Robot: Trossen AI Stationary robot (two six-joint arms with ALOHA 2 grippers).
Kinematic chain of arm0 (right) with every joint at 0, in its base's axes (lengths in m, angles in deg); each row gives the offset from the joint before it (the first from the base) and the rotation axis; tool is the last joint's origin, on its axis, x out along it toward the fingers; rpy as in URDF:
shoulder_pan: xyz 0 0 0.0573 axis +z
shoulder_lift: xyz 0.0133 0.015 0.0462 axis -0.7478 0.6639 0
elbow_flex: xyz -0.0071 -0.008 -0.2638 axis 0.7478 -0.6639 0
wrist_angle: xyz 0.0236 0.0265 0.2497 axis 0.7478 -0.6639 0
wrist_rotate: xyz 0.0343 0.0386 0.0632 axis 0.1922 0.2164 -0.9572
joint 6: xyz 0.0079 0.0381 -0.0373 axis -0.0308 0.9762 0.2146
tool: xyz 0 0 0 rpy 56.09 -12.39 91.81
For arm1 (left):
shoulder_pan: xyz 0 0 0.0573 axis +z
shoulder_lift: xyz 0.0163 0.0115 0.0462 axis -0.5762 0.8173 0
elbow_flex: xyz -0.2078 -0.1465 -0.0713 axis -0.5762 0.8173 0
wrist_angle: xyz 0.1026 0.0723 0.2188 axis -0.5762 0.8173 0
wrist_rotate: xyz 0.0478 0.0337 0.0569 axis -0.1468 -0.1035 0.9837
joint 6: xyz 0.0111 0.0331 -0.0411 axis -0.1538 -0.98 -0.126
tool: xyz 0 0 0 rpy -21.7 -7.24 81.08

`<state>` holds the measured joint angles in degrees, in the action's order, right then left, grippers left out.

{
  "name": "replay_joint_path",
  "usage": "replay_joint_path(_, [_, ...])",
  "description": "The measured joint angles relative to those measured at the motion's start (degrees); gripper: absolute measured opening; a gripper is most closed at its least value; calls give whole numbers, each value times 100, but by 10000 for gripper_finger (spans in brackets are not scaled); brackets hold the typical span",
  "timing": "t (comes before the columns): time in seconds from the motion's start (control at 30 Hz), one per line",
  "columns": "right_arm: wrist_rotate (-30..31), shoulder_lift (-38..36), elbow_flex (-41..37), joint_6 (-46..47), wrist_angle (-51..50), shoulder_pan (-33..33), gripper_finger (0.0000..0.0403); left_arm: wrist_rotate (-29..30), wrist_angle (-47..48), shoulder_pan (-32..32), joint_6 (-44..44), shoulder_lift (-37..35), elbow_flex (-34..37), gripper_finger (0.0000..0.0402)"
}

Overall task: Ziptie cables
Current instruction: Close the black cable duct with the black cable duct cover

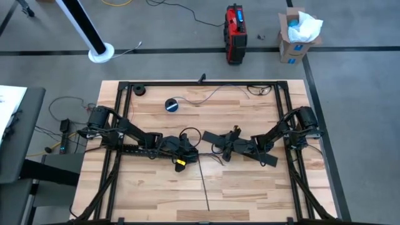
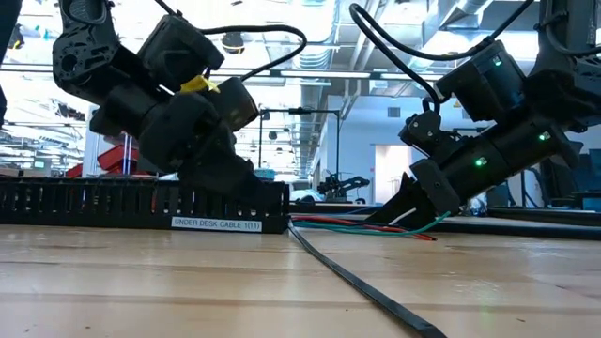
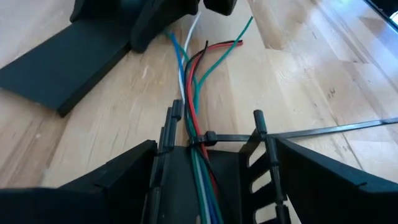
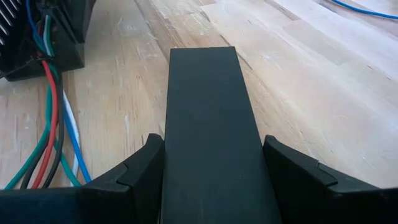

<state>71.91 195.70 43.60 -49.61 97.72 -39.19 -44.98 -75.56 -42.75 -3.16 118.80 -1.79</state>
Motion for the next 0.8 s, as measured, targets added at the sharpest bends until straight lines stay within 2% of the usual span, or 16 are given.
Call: replay_joint_path(0.8, [-13, 2, -4, 2, 18, 0, 231, 452, -135, -9, -37, 0, 2, 294])
